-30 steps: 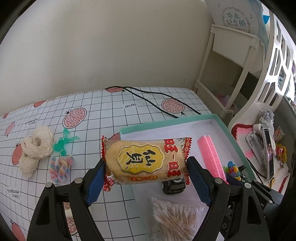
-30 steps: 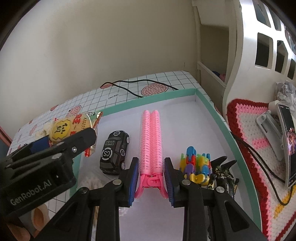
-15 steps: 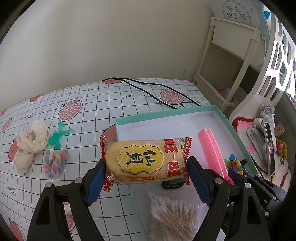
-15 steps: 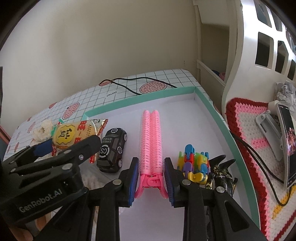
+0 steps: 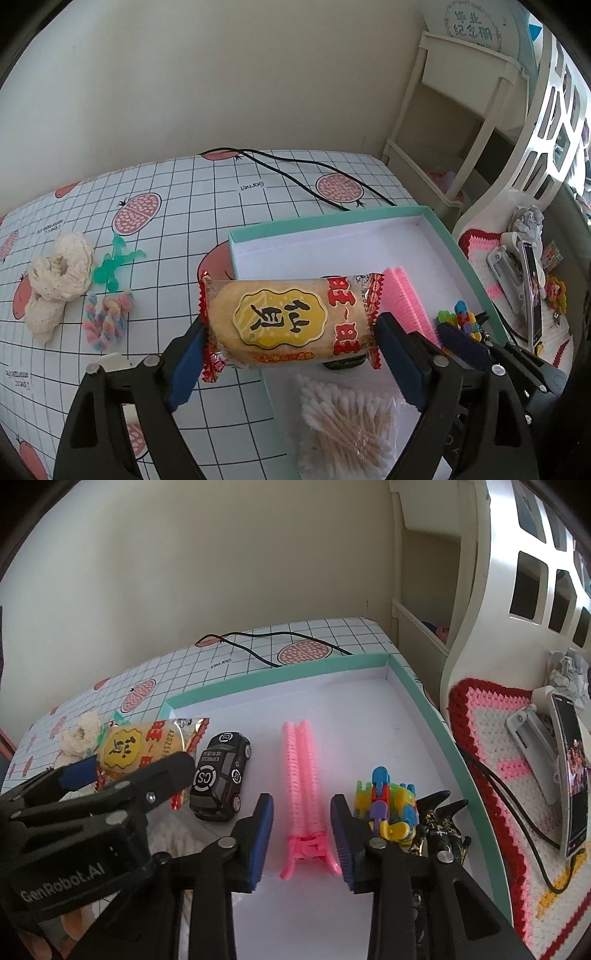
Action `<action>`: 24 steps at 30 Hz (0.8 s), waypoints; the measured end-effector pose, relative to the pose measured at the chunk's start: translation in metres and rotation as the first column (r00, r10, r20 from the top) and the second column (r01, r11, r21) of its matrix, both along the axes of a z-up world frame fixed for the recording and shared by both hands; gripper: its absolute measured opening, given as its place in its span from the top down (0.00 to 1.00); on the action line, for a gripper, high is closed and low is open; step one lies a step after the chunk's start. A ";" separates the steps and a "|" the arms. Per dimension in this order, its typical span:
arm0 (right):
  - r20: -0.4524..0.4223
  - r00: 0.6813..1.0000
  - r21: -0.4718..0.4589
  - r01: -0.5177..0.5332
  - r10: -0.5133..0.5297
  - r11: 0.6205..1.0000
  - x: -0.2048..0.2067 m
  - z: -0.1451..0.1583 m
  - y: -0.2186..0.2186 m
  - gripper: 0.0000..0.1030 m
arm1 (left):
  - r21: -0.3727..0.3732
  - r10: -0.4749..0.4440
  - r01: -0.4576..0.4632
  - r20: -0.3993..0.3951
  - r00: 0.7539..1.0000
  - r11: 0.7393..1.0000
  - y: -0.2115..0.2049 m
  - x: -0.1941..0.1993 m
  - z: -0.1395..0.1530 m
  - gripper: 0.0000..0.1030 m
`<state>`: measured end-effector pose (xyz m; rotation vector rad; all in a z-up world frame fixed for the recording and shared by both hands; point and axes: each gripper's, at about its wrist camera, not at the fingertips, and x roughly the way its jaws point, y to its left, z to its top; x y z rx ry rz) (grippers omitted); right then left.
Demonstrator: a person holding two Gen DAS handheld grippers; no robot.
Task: Organize objects
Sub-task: 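Lower pink clip into tray and open right tool while left tool releases the packet there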
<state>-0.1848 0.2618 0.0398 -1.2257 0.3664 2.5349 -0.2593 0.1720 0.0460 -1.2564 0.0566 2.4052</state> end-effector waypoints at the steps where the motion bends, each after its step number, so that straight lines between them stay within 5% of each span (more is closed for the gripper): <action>1: 0.001 1.000 0.002 -0.001 0.001 1.000 0.000 0.000 0.000 0.63 | -0.001 -0.001 0.001 -0.001 1.000 1.000 0.000 0.000 0.000 0.12; 11: 0.004 1.000 0.007 -0.003 0.003 1.000 -0.001 0.000 -0.001 0.63 | 0.037 -0.011 0.012 -0.016 1.000 0.999 -0.001 0.003 0.003 0.00; 24: 0.001 1.000 0.008 -0.004 0.004 1.000 -0.002 0.003 -0.001 0.63 | 0.063 -0.008 0.011 -0.036 0.999 0.998 -0.005 0.005 0.008 0.00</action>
